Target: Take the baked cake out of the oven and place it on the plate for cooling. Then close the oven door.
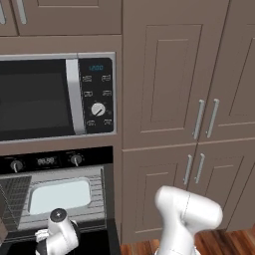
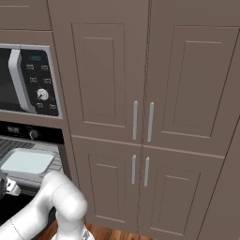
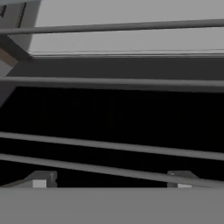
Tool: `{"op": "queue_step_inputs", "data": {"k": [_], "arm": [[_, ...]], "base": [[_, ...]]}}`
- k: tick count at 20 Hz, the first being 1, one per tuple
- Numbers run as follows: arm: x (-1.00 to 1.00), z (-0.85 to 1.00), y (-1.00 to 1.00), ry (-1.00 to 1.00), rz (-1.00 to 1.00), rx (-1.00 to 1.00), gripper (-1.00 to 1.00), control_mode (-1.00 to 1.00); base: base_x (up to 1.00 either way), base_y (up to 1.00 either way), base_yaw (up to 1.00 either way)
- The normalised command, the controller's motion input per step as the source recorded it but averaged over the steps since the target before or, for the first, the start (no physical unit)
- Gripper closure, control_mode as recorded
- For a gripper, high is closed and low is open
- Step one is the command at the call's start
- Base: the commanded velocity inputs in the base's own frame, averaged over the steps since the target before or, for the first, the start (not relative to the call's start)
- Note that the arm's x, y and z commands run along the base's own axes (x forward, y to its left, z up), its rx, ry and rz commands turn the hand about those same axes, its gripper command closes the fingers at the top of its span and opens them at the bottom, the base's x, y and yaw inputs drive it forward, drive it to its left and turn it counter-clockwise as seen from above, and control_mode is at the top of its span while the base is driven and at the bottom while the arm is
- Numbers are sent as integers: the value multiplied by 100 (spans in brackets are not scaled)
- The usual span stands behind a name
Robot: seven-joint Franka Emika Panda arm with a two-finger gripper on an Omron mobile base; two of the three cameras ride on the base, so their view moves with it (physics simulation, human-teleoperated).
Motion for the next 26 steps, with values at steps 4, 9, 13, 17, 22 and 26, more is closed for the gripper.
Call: {"op": "queue_step_inputs", "data": {"k": [4, 9, 13, 17, 22, 26], "arm": [[16, -15, 14, -9, 0, 0, -100, -100], [15, -2, 16, -18, 0, 0, -100, -100], [27, -12, 13, -23, 0, 0, -100, -100], [46, -9, 10, -15, 0, 0, -100, -100], [52, -9, 7, -8, 0, 0, -100, -100], [54, -14, 6, -1, 0, 0, -100, -100]], "base": [[0, 0, 0], [0, 0, 0], [0, 0, 0], [0, 0, 0], [0, 0, 0], [0, 0, 0]]}}
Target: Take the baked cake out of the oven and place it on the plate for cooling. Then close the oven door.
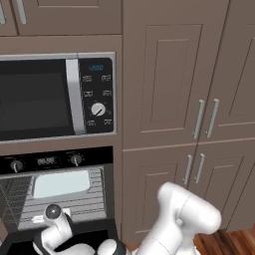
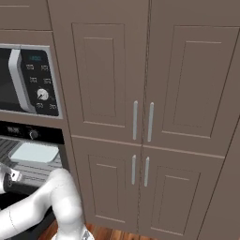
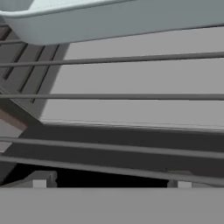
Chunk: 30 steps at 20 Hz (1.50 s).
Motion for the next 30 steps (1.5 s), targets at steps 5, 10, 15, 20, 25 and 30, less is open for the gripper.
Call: {"op": "queue_step_inputs", "data": {"k": [5, 10, 15, 20, 25, 30], "arm": [[41, -20, 2, 0, 0, 0, -100, -100], [46, -20, 2, 0, 0, 0, -100, -100], [44, -22, 6, -5, 0, 0, -100, -100], [14, -32, 23, -15, 0, 0, -100, -100], [15, -38, 21, -18, 0, -2, -100, -100], [12, -35, 16, -10, 0, -3, -100, -100]], "base": [[0, 0, 0], [0, 0, 0], [0, 0, 0], [0, 0, 0], [0, 0, 0], [0, 0, 0]]}}
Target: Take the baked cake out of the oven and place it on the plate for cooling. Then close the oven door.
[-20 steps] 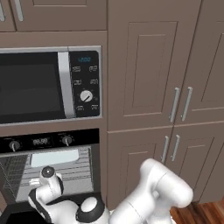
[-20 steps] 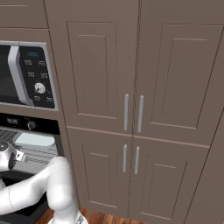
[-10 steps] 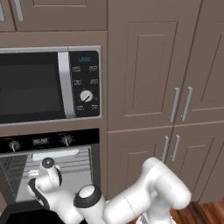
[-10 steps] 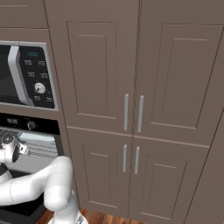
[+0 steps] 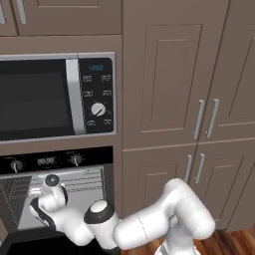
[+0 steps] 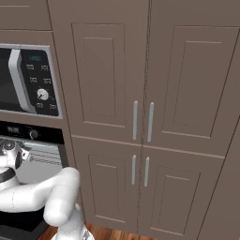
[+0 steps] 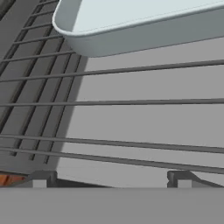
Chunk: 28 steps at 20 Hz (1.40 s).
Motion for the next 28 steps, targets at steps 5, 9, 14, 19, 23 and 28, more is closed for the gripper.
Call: {"op": "queue_step_inputs", "data": {"k": [5, 9, 14, 19, 23, 28], "arm": [[-40, -43, 22, 0, 0, -7, -100, -100], [-77, -34, 19, 0, 0, -11, -100, -100], [-83, -10, 0, 0, 1, -7, -100, -100], [-69, 26, -11, 3, 0, 0, -100, -100], [-64, 31, -16, 6, 0, 1, -100, -100], [-49, 27, -9, 16, 0, 0, -100, -100]], "base": [[0, 0, 0], [0, 0, 0], [0, 0, 0], [0, 0, 0], [0, 0, 0], [0, 0, 0]]}}
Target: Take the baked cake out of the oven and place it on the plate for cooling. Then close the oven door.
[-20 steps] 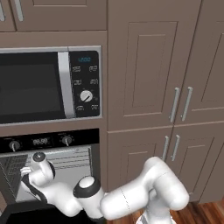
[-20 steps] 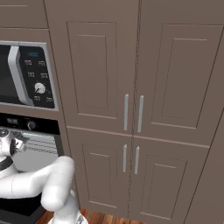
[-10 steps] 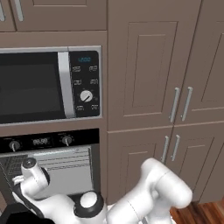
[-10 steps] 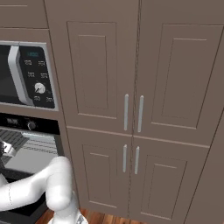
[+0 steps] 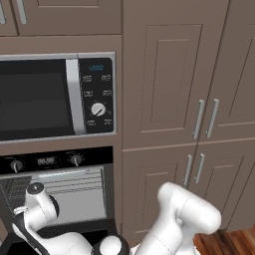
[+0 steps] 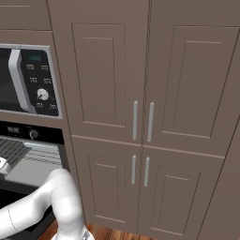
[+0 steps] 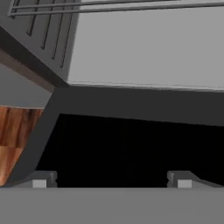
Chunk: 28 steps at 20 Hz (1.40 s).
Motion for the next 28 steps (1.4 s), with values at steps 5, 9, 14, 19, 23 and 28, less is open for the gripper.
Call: {"op": "queue_step_inputs", "data": {"k": [5, 9, 14, 19, 23, 28], "arm": [[-38, 17, -7, 22, 0, 0, -100, -100], [-38, 17, -14, 15, 0, 0, -100, -100], [-36, 14, -6, 15, 0, 0, -100, -100], [-55, 5, -2, 3, 0, -2, -100, -100], [-64, 6, -1, 0, 0, -7, -100, -100], [-71, 6, -3, 0, 0, -5, -100, -100]], "base": [[0, 0, 0], [0, 0, 0], [0, 0, 0], [0, 0, 0], [0, 0, 0], [0, 0, 0]]}}
